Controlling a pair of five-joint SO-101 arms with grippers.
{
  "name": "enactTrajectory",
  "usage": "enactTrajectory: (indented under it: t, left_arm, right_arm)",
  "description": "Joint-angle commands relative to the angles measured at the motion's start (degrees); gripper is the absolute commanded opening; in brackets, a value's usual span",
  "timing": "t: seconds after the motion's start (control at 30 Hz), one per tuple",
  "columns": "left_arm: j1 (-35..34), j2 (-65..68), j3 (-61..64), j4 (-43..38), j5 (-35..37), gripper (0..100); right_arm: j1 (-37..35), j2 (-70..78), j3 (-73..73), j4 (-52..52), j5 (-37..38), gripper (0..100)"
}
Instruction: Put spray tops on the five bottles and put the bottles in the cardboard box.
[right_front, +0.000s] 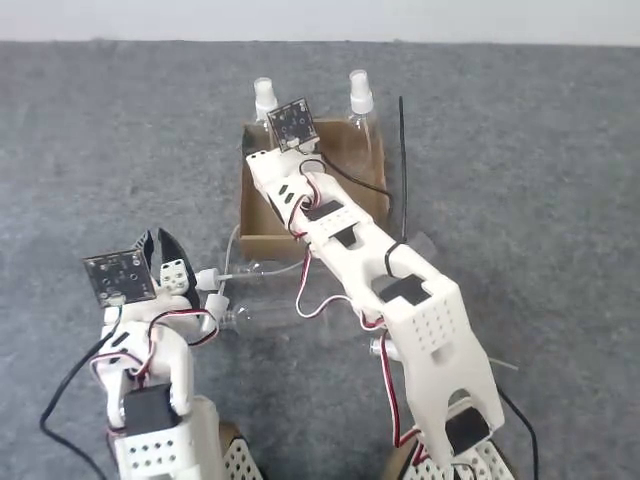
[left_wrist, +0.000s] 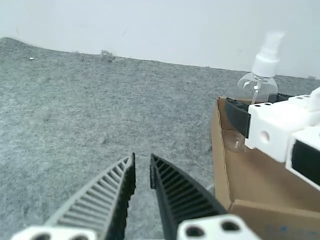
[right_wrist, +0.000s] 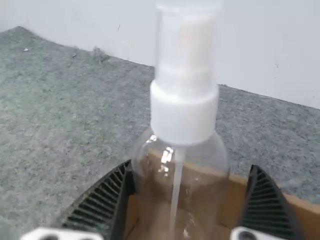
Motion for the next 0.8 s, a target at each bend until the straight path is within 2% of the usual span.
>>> enactTrajectory:
  t: [0.0,0.77]
  left_arm:
    - [-0.26,-1.23,-0.66,-1.85,-0.53,4]
    - [-0.26,-1.23,-0.66,-2.02,-0.53,4]
  right_arm:
    - [0.57,-9.80,5.10,0.75,-0.44,28.4]
    - [0.57,-29.14,28.22,1.27,-0.44,28.1]
